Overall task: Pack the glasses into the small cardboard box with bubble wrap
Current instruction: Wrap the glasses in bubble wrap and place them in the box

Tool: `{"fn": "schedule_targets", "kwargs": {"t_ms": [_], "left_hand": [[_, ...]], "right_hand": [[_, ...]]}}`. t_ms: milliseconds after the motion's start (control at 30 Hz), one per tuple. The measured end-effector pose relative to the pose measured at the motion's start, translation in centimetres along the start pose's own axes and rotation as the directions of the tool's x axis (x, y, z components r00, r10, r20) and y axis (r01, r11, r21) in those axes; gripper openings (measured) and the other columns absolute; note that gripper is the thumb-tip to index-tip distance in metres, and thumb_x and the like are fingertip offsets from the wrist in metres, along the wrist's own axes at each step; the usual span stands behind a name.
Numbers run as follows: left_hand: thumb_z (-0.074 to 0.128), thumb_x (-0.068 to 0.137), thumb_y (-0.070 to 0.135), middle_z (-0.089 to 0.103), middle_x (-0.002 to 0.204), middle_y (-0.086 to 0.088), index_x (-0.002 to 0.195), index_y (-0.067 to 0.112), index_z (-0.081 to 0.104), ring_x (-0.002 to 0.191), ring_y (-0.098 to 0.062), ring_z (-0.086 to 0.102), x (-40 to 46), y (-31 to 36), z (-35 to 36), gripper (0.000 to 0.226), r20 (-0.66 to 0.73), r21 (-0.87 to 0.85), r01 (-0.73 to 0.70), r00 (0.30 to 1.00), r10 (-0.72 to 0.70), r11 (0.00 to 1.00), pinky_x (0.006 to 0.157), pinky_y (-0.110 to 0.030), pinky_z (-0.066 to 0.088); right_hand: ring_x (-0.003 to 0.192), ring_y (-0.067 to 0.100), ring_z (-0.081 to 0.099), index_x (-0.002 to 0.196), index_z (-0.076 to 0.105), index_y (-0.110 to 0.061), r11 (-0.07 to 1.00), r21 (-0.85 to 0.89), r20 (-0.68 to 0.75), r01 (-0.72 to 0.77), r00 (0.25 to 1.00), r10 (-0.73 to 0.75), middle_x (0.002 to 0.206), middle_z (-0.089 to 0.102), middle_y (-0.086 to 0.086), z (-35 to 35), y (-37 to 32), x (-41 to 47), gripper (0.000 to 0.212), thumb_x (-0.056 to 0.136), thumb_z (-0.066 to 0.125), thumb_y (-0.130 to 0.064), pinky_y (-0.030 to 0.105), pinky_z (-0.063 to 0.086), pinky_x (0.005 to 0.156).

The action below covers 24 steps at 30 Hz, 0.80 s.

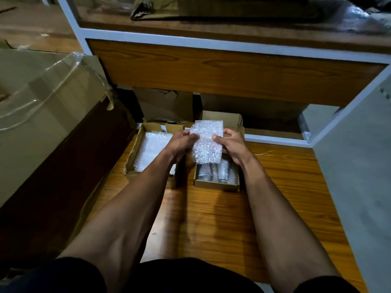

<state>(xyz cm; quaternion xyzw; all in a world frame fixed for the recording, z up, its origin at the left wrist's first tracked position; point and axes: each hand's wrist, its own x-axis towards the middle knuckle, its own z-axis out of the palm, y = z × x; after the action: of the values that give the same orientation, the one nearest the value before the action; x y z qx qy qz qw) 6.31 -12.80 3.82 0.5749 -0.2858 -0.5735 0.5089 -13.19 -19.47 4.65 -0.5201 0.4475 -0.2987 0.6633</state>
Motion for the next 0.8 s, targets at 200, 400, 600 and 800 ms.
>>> {"fn": "schedule_targets", "kwargs": {"t_ms": [200, 400, 600, 800], "left_hand": [[0.080, 0.090, 0.006, 0.076, 0.117, -0.019, 0.130, 0.000, 0.065, 0.100, -0.032, 0.077, -0.3, 0.1, 0.3, 0.044, 0.109, 0.044, -0.008, 0.994, 0.003, 0.999, 0.078, -0.040, 0.063], [0.071, 0.092, -0.008, 0.079, 0.090, -0.006, 0.100, 0.008, 0.072, 0.065, -0.010, 0.071, -0.4, 0.0, 0.0, 0.017, 0.078, 0.102, -0.076, 0.995, 0.068, 0.992, 0.050, -0.022, 0.053], [0.054, 0.094, -0.017, 0.076, 0.095, -0.012, 0.078, 0.008, 0.076, 0.078, -0.025, 0.072, -0.3, 0.2, -0.3, 0.037, 0.088, 0.114, -0.108, 0.991, 0.099, 0.988, 0.062, -0.031, 0.059], [0.043, 0.095, -0.018, 0.076, 0.094, -0.020, 0.084, 0.012, 0.081, 0.078, -0.031, 0.064, 0.1, -0.1, -0.6, 0.050, 0.100, 0.207, -0.052, 0.994, 0.032, 0.977, 0.069, -0.035, 0.054]], "right_hand": [[0.100, 0.030, 0.077, 0.119, 0.064, -0.011, 1.000, 0.009, 0.005, 0.011, 1.000, -0.011, 0.110, 0.078, 0.016, -0.2, -0.3, 0.1, 0.029, 0.093, 0.078, -0.012, 0.042, 0.065, 0.081], [0.109, 0.027, 0.075, 0.128, 0.061, -0.013, 0.999, 0.045, 0.097, -0.024, 0.995, 0.019, 0.115, 0.078, 0.013, -0.9, 0.1, -0.2, 0.044, 0.090, 0.072, 0.006, 0.041, 0.063, 0.091], [0.102, 0.023, 0.074, 0.094, 0.073, -0.006, 1.000, -0.007, 0.092, 0.002, 0.996, -0.001, 0.108, 0.076, 0.010, -1.6, 0.1, -0.5, 0.017, 0.096, 0.063, 0.008, 0.025, 0.060, 0.079], [0.095, 0.016, 0.073, 0.096, 0.073, -0.003, 0.999, -0.045, 0.102, -0.030, 0.994, 0.034, 0.116, 0.070, 0.014, -2.5, -0.6, -1.2, 0.024, 0.103, 0.053, 0.007, 0.022, 0.060, 0.074]]}}
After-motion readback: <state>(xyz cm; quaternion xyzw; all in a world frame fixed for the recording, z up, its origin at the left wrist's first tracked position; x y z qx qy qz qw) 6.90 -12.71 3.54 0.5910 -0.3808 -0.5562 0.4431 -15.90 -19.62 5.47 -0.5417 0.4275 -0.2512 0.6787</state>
